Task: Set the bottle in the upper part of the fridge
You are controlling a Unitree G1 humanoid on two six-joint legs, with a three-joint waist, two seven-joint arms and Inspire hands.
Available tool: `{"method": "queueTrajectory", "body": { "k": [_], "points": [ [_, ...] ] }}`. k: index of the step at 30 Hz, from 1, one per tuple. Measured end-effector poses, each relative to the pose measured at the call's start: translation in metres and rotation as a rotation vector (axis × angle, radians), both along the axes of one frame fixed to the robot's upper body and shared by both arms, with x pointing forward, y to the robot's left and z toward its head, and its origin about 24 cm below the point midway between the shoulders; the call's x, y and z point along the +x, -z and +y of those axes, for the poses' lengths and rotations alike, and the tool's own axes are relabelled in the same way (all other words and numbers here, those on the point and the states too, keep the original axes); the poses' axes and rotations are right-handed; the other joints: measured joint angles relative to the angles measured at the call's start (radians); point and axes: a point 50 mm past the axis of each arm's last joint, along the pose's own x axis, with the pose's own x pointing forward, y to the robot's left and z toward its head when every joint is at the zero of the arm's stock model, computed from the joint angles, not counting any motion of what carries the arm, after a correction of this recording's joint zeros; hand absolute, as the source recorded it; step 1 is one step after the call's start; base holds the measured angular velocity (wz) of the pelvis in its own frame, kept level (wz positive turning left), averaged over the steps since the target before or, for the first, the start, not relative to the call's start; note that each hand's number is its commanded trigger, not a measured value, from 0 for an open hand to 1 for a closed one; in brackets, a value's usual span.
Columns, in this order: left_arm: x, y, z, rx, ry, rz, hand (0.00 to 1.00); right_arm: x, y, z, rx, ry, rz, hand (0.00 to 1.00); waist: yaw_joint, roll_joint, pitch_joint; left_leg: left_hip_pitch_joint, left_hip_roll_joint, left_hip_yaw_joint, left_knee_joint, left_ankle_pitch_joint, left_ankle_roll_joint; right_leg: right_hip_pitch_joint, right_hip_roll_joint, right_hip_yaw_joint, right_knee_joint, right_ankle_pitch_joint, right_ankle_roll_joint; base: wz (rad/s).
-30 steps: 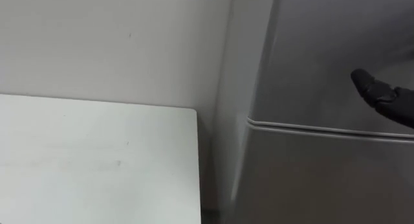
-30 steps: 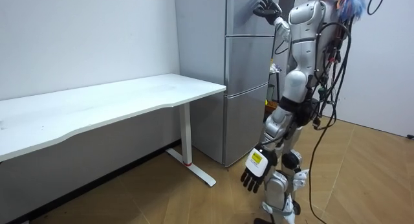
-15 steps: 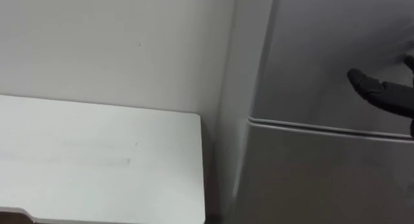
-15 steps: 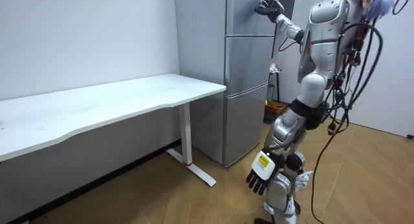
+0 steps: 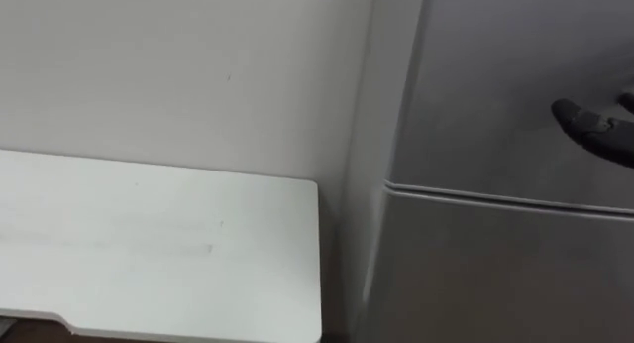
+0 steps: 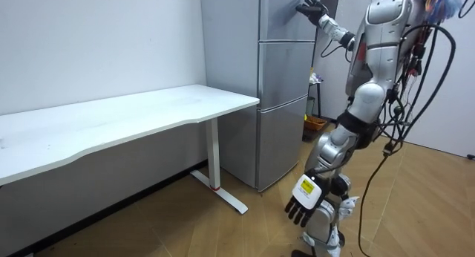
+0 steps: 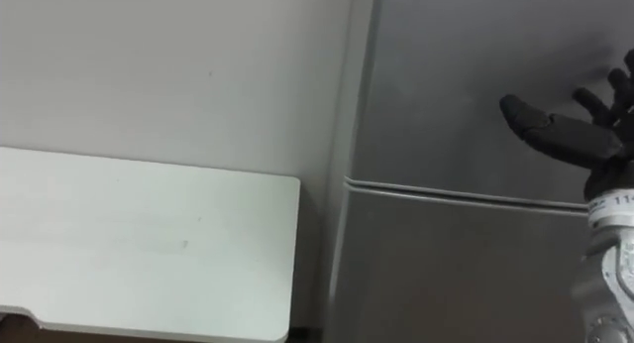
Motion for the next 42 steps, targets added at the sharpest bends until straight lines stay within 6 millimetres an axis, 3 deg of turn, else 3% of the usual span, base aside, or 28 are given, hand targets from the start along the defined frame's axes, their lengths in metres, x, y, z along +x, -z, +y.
{"method": "queueTrajectory", "body": {
  "k": [9, 12, 15, 19, 25, 33, 42],
  "points": [
    [-0.002, -0.002, 0.003, 0.047, -0.040, -0.046, 0.00, -0.031, 0.007, -0.022, 0.069, 0.160, -0.026, 0.00, -0.031, 0.006, -0.0037, 0.007, -0.003, -0.013, -0.022, -0.002, 0.003, 0.020, 0.004, -0.016, -0.028, -0.002, -0.006, 0.08],
    [-0.008, -0.002, 0.002, 0.060, -0.045, -0.042, 0.00, -0.037, 0.010, -0.029, 0.098, 0.224, -0.024, 0.00, -0.053, 0.002, -0.0019, 0.023, -0.003, -0.010, -0.044, -0.003, 0.001, 0.021, 0.005, -0.015, -0.027, -0.007, -0.007, -0.04],
    [-0.006, -0.003, 0.003, 0.079, -0.048, -0.069, 0.00, -0.056, 0.012, -0.042, 0.127, 0.323, -0.042, 0.00, -0.065, -0.011, 0.0047, 0.030, -0.004, -0.010, -0.056, -0.005, -0.002, 0.020, 0.005, -0.016, -0.028, -0.016, -0.006, -0.01],
    [-0.006, -0.004, 0.004, 0.096, -0.059, -0.076, 0.00, -0.081, 0.018, -0.058, 0.154, 0.445, -0.045, 0.00, -0.082, -0.013, 0.0051, 0.037, -0.003, -0.006, -0.069, -0.011, -0.003, 0.023, 0.008, -0.011, -0.028, -0.021, -0.003, -0.03],
    [-0.007, -0.005, 0.009, 0.117, -0.108, -0.089, 0.00, -0.102, 0.028, -0.075, 0.181, 0.566, -0.024, 0.00, -0.111, -0.011, 0.0060, 0.038, 0.002, 0.002, -0.070, -0.016, -0.006, 0.022, 0.012, -0.008, -0.028, -0.022, -0.002, -0.02],
    [-0.007, -0.006, 0.010, 0.119, -0.122, -0.097, 0.00, -0.117, 0.029, -0.082, 0.182, 0.660, -0.026, 0.00, -0.122, -0.013, 0.0080, 0.050, 0.004, 0.019, -0.070, -0.019, -0.009, 0.021, 0.016, 0.014, -0.027, -0.031, -0.007, -0.07],
    [-0.006, -0.007, 0.012, 0.140, -0.157, -0.112, 0.00, -0.136, 0.047, -0.090, 0.191, 0.760, 0.063, 0.00, -0.129, -0.007, 0.0054, 0.051, 0.003, 0.019, -0.081, -0.020, -0.011, 0.018, 0.017, 0.013, -0.029, -0.038, -0.007, 0.00]
  ]
}}
